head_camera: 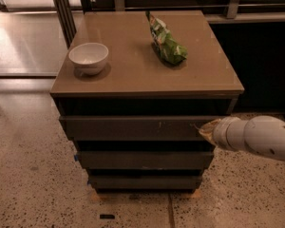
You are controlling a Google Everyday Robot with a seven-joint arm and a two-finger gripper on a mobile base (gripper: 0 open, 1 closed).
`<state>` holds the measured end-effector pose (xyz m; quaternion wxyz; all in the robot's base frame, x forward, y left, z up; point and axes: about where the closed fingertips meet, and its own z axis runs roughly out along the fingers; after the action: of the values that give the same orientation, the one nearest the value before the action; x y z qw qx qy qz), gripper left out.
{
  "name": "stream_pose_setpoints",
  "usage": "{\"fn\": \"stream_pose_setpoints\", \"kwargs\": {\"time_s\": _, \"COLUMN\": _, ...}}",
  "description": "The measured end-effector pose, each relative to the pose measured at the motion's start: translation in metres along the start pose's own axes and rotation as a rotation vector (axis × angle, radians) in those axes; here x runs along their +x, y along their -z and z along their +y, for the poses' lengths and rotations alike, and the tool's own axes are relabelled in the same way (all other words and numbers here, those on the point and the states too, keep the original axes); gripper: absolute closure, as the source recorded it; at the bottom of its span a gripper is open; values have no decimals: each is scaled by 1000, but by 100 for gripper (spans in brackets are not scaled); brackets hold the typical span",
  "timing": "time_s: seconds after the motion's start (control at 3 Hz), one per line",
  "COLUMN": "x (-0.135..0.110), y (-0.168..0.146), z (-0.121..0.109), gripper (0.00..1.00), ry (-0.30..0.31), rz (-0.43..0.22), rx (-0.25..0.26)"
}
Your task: Close top drawer
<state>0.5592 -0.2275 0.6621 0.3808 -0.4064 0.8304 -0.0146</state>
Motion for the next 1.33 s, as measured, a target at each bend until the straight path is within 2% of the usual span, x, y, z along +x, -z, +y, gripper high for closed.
{"fn": "stream_pose_setpoints", "kwargs": {"time_s": 0.33, "x": -11, "y": -17, "z": -11, "gripper": 100, "ry": 2, "rz": -5, "rx": 7}}
{"fn": "stream_pose_setpoints", "kwargs": {"time_s": 0.67, "x": -11, "y": -16, "z": -9, "gripper": 100, "ry": 2, "rz": -5, "rx": 7}}
{"fn": "stream_pose_setpoints", "kwargs": {"time_s": 1.0, "x": 4, "y": -7, "z": 4, "gripper": 100, "ry": -20, "rz": 18, "rx": -33}}
{"fn": "stream_pose_setpoints", "kwargs": {"time_s": 1.33, "x": 60, "y": 54, "z": 64, "gripper": 100, "ry": -151, "rz": 96, "rx": -162}}
